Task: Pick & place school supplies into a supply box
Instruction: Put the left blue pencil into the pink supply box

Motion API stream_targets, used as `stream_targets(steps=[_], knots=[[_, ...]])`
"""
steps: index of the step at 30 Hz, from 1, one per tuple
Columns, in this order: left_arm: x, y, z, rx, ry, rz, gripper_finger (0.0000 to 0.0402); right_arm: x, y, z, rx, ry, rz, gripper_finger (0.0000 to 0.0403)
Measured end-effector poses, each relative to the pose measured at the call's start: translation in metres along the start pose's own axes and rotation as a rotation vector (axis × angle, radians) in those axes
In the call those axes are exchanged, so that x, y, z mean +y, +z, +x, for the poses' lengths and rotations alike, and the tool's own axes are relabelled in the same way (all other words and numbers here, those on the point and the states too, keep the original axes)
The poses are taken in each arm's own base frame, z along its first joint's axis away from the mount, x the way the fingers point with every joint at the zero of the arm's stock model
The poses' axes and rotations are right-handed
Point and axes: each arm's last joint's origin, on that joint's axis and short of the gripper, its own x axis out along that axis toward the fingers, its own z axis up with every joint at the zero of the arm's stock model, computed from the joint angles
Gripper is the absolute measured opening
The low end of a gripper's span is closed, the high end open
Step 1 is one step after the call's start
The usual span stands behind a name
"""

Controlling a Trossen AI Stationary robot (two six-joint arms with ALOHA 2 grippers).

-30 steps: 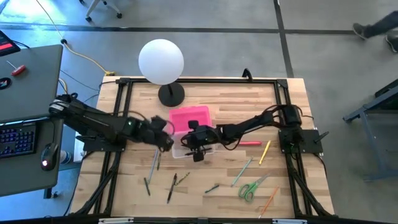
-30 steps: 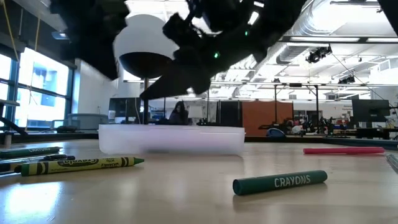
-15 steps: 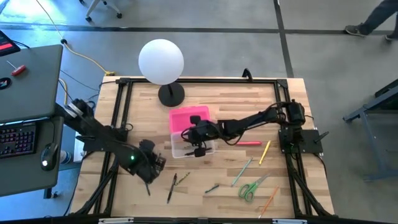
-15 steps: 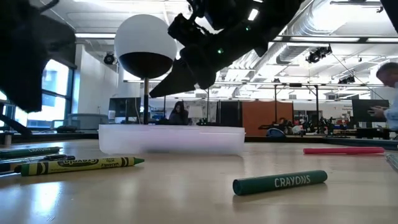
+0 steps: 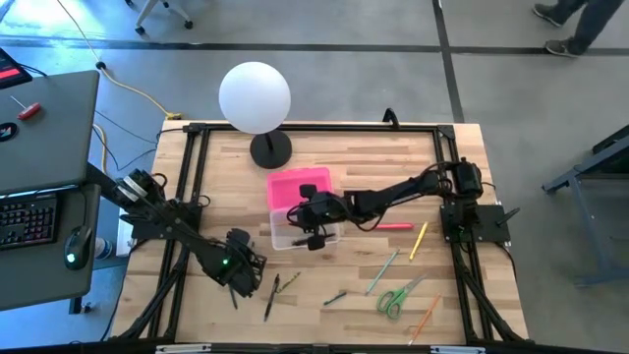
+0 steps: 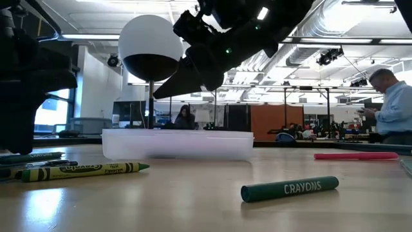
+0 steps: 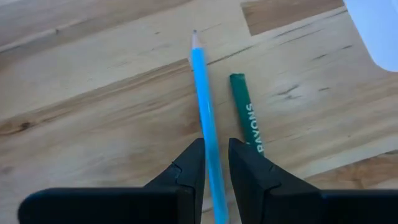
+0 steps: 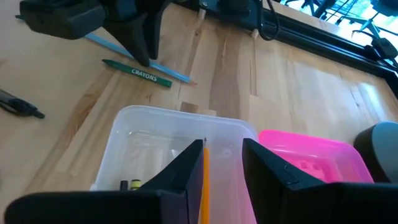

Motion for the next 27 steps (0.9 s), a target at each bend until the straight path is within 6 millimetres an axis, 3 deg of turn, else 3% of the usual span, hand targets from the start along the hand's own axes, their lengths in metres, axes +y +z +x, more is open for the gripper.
stream_targets(steps=[8, 15, 19, 27], knots=[[0.004, -0.002, 0.011, -0.027, 0.012, -0.021, 0.0097, 0.001, 0.000, 0.000, -0.001, 0.005, -0.001, 0.0090], [0.012, -0.005, 0.027, -0.077, 0.013, -0.056, 0.0044, 0.002, 0.000, 0.000, 0.001, 0.006, -0.004, 0.0090], [0.022, 0.002, 0.031, -0.231, 0.067, -0.054, 0.0024, 0.002, 0.000, 0.000, 0.003, 0.007, -0.006, 0.0091], [0.041, 0.019, 0.053, -0.397, 0.077, -0.093, 0.0045, 0.002, 0.000, 0.000, 0.000, 0.006, -0.006, 0.0090]])
